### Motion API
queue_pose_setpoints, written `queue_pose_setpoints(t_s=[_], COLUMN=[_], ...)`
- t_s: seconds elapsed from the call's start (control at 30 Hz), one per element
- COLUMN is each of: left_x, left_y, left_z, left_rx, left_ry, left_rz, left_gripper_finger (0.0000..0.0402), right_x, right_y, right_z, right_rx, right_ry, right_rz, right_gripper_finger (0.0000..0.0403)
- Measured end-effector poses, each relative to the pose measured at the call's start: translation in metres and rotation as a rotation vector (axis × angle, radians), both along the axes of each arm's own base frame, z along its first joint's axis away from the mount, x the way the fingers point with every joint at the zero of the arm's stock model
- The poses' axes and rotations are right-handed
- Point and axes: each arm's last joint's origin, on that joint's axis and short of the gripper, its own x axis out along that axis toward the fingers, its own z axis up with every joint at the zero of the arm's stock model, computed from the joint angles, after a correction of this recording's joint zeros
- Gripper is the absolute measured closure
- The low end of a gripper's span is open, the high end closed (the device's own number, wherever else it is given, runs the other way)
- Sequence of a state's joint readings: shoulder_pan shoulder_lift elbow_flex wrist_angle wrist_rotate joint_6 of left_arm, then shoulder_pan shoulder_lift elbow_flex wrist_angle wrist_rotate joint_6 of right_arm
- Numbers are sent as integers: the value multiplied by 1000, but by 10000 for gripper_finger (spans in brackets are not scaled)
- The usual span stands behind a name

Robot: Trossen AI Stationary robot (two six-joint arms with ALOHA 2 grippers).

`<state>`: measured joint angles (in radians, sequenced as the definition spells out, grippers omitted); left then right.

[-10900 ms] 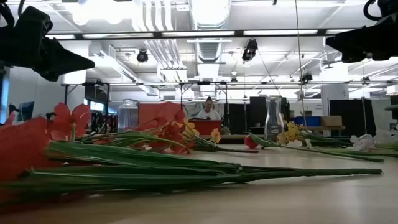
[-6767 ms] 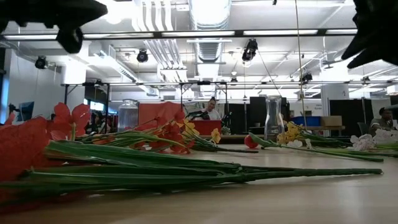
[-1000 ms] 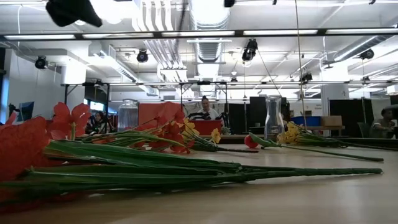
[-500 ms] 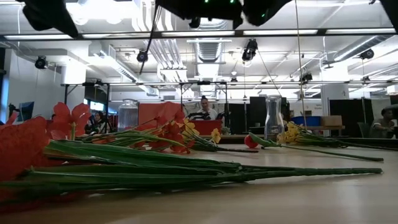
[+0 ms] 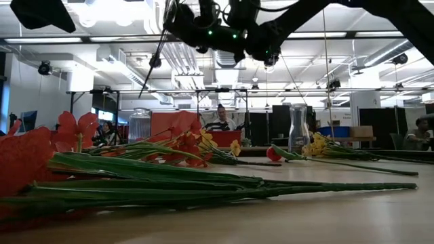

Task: Sort flowers into vase by color
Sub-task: Put the right white flowers into the left transparent flower vase

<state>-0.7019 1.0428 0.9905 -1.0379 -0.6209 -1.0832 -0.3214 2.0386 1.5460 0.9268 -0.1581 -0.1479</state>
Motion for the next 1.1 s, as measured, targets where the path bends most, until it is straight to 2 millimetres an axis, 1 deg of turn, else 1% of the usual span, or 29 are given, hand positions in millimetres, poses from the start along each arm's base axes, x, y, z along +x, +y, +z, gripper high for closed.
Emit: queue_pose_setpoints(t_s=[0.1,0.3,0.87,1.1], left_x=[0,0,0,-1], left_y=[0,1,1,2], left_z=[0,0,0,0], left_rx=[0,14,25,45], left_ry=[0,-11,-17,-17], left_rz=[1,9,15,22], left_gripper_finger=[402,402,402,402], right_x=[4,8,7,8], right_y=[-1,-4,-7,-8], right_z=[-7,-14,-15,-21], right_rx=[-16,-42,-59,-28], right_ry=[16,33,44,105], right_rz=[-8,-22,-37,-31], right_gripper_finger=[390,390,390,390])
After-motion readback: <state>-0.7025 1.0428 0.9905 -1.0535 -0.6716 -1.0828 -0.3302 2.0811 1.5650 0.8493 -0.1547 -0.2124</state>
